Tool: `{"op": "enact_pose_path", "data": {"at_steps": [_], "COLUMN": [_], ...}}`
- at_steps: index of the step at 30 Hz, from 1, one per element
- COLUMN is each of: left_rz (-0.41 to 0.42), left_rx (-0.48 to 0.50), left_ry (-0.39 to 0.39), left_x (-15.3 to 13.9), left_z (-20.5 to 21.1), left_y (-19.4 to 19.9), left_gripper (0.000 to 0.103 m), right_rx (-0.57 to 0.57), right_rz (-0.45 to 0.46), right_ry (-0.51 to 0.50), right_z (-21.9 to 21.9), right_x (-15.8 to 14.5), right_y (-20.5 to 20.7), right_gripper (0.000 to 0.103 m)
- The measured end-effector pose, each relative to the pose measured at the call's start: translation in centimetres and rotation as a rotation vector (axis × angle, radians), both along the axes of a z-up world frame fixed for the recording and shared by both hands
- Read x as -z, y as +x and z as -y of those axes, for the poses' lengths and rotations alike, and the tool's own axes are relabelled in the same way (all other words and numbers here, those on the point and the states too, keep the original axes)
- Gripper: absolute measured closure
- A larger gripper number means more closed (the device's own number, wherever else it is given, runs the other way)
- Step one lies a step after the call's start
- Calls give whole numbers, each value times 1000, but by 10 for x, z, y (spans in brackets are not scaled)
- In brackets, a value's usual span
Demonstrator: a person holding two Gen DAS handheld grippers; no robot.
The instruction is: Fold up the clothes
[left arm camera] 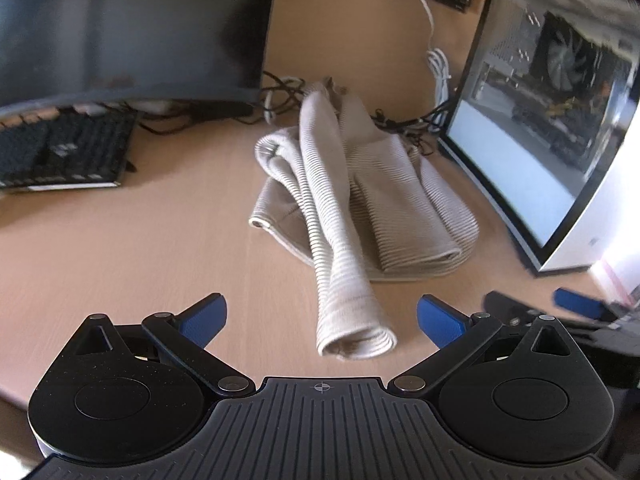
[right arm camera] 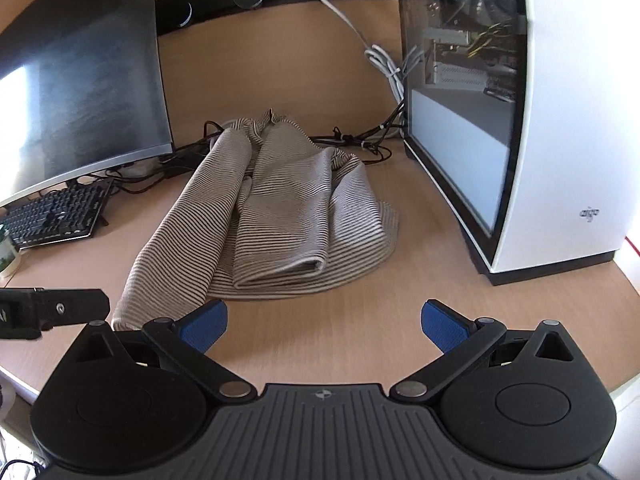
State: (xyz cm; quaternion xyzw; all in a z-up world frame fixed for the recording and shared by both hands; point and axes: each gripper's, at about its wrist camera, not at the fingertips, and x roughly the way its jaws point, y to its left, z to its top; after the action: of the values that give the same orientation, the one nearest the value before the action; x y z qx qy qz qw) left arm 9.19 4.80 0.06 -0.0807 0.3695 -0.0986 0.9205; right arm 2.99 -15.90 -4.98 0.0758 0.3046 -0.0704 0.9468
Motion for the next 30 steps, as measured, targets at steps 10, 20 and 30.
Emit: {"op": "enact_pose_path", "data": {"at_steps": [10,20,30], "left_rz": [-62,-128,-128], "left_rx": [121,181,210], "left_ry": [-107,-217,-211], "left_x": [7,14,11], "left_z": [-55,-77,-15], "left_y": [63,118,139], "left_gripper": [0,0,0], "right_rx": [84,132,101], "right_rz": [-49,-118,-101], "right_ry": [-30,-66,-56], "right_z": [-43,-55,12], "right_x": [-13,-18,-4], "right_y": [54,83,112], "right_gripper": [0,0,0]}}
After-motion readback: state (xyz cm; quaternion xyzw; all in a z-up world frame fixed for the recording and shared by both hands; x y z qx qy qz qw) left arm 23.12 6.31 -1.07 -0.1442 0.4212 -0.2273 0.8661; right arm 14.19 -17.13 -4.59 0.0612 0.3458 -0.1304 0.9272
